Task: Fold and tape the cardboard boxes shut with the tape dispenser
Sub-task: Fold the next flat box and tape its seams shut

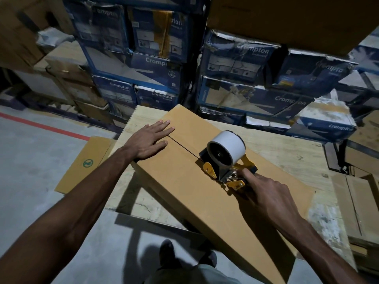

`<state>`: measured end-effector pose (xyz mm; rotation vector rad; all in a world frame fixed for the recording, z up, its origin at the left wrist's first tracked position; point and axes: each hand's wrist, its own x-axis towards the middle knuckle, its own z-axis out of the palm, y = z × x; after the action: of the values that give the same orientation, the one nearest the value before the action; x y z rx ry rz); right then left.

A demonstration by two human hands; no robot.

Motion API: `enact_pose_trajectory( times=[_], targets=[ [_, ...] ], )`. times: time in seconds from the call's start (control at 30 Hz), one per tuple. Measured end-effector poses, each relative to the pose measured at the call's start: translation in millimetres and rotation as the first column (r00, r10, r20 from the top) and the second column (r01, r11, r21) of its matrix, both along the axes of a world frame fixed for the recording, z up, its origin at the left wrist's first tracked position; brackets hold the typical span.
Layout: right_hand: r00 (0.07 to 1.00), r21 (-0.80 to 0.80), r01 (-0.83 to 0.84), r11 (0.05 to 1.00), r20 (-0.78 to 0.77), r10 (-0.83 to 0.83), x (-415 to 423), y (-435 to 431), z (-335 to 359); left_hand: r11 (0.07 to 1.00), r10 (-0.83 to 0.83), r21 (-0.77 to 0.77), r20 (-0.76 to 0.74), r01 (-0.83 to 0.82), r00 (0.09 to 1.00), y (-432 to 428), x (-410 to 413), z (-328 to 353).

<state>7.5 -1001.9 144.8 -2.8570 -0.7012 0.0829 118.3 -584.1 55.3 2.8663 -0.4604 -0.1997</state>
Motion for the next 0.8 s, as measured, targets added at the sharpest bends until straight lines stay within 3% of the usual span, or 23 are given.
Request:
enact_pose_trajectory(
  times=[0.37, 0.5, 0.67, 0.8],
  targets=[
    [0.999, -0.131, 0.041, 0.991, 0.024, -0.038, -15.1, -28.2, -8.3, 0.992, -0.023, 0.121, 0.028, 0.019, 0.999, -5.1, -4.7, 0.5],
    [0.997, -0.114, 0.073, 0.991, 0.013, -0.072, -16.7, -28.3, -10.7, 0.967, -0.155, 0.204, 0.007, 0.151, 0.988, -39.5, -19.0, 0.7],
    [0.998, -0.131, 0.062, 0.989, 0.033, -0.058, -16.2, -28.1, -8.8, 0.946, -0.300, 0.126, -0.013, 0.299, 0.954, -123.5, -59.6, -3.3],
    [0.997, -0.125, 0.056, 0.991, 0.051, -0.050, -18.4, -29.4, -7.8, 0.973, -0.221, 0.062, 0.002, 0.221, 0.975, -134.9, -67.0, -4.2]
  ],
)
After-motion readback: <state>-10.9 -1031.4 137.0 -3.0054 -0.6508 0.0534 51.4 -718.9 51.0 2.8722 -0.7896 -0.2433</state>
